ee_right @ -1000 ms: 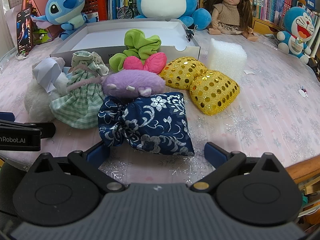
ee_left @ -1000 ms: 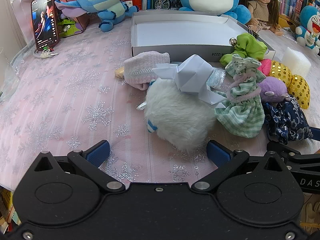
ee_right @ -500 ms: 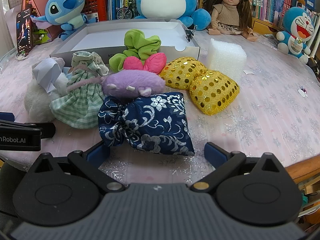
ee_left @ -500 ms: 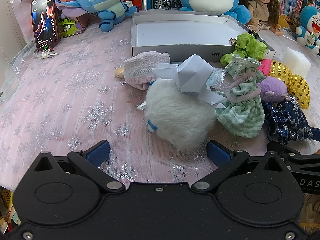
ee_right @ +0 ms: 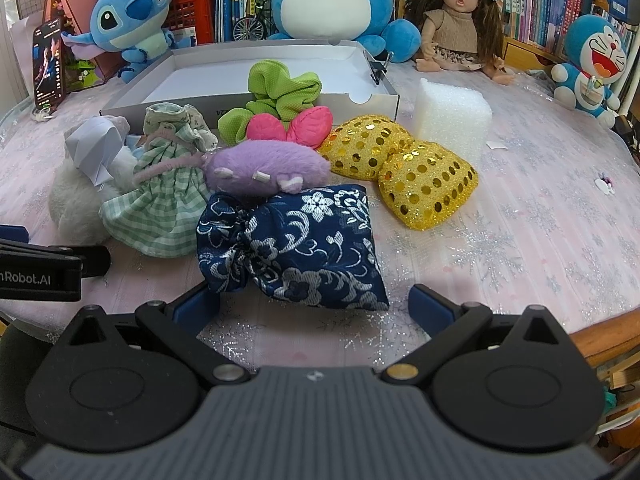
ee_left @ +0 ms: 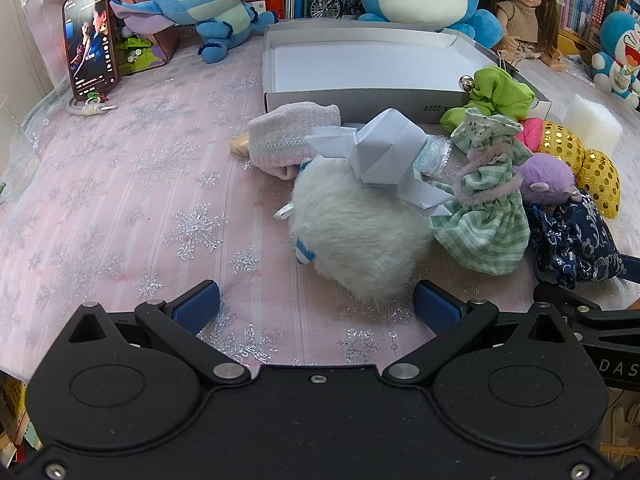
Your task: Organize soft objects
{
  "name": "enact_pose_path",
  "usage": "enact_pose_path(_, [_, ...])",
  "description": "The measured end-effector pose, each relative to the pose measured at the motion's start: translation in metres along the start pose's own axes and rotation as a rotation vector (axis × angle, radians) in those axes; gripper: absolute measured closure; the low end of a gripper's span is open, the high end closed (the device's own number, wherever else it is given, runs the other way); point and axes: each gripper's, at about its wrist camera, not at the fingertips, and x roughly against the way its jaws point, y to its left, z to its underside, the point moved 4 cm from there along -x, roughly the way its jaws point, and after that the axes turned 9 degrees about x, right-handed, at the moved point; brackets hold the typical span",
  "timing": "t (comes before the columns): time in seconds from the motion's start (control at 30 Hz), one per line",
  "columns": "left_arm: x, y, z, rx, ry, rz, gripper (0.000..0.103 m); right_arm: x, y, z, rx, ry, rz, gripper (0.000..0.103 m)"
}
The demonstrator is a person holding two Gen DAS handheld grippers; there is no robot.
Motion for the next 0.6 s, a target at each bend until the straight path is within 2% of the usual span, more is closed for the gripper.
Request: enact_pose_path(0.6, [0.0015, 0.0033, 0.0038, -0.025, -0.02, 0.024, 0.0, 0.0038, 0.001, 0.0068, -0.013, -0.074, 0.014, 0.0])
